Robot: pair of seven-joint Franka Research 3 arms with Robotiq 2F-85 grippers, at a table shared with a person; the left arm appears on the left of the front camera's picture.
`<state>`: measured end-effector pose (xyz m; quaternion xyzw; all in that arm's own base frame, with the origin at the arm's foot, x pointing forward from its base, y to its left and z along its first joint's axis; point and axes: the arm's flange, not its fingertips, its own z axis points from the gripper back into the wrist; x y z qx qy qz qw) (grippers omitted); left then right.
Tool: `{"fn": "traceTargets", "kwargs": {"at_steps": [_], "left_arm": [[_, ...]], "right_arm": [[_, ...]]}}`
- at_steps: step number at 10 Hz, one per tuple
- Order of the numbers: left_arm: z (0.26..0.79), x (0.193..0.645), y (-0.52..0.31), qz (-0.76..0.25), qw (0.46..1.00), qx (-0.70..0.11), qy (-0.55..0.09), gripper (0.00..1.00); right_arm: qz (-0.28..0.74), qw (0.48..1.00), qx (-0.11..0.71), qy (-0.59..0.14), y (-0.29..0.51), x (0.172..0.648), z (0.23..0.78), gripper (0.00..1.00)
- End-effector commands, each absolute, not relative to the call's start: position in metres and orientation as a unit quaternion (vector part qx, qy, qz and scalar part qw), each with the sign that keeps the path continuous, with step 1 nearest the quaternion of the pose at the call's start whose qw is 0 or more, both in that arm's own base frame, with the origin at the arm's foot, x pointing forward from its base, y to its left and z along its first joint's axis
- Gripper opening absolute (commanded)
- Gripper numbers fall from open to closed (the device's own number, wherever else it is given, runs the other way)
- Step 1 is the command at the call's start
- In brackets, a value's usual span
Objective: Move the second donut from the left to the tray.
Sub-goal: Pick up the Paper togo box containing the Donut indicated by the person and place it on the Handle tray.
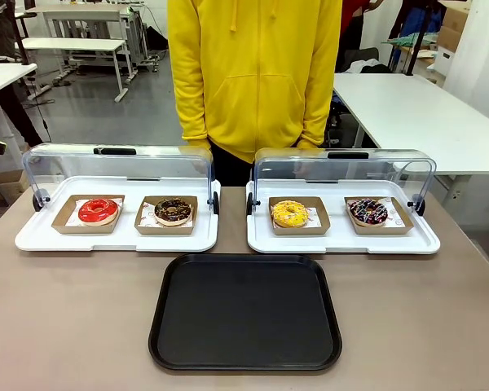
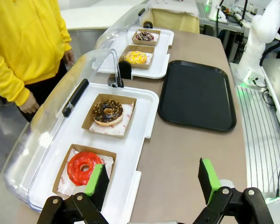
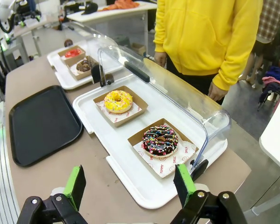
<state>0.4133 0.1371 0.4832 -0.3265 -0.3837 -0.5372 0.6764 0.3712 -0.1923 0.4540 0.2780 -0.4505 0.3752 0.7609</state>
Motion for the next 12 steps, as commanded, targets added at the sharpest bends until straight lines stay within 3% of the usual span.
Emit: {"fn": "traceTargets", "kwargs": {"at_steps": [1,12], "left_arm": [[0.486,0.4143,0.137,-0.538,0.675,-0.327,-0.384,1.0],[0.486,0.4143,0.137,-0.538,0.675,-0.327,-0.384,1.0]], "right_arm": [[0.377,0.753,0.277,-0.463,-0.1923,0.3737,0.4539,1.0],[0.377,0.753,0.277,-0.463,-0.1923,0.3737,0.4539,1.0]]}}
